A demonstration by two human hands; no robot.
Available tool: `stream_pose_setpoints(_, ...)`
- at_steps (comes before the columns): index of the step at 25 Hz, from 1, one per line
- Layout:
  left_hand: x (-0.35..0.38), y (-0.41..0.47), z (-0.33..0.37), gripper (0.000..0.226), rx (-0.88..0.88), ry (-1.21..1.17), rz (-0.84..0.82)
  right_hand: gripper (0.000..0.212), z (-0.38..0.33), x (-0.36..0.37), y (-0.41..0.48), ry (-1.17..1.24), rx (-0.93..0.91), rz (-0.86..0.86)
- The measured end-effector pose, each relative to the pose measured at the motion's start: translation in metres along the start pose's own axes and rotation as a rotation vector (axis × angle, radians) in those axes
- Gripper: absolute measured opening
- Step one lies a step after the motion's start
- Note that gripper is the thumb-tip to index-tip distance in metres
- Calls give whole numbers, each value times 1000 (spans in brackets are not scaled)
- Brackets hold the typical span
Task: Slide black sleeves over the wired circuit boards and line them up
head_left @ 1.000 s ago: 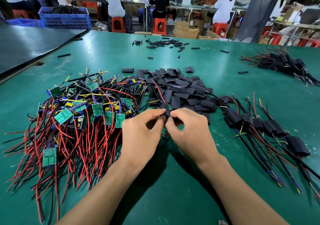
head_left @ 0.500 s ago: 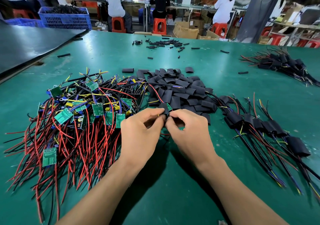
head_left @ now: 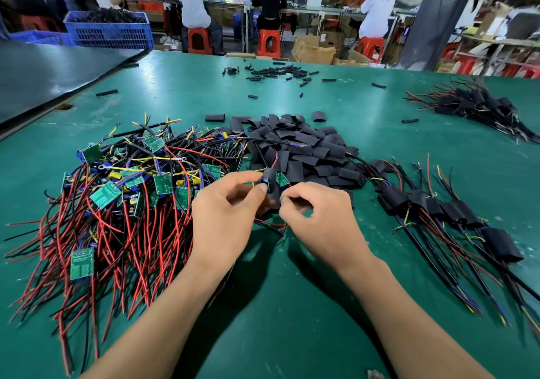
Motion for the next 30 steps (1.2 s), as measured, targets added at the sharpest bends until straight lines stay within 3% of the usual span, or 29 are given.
stream_pose_setpoints(5,2,0,0,23,-95,-159,-48,6,-1,-2,-1,64,13,60)
stream_pose_setpoints(15,3,-2,1,23,-11,-14,-36,11,-2,-1,-1,-25,-44,71)
stream_pose_setpoints(18,4,-5,2,26,40,81,-36,17,-2,2,-2,17,17,47)
stream_pose_setpoints(23,4,-9,2,25,153,211,-46,11,-1,7,-2,60,125,-16)
stream_pose_setpoints(30,3,-10,2,22,194,254,-57,22,-4,5,-1,-107,-17,-57)
Point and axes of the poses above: each hand's wrist, its own y-axis towards the middle knuckle, its own x-axis out of the palm, z = x × y, the point moved 2 cm from there along y, towards the middle knuckle, and after that the axes turned 9 degrees about -y, right-handed, at the moved point
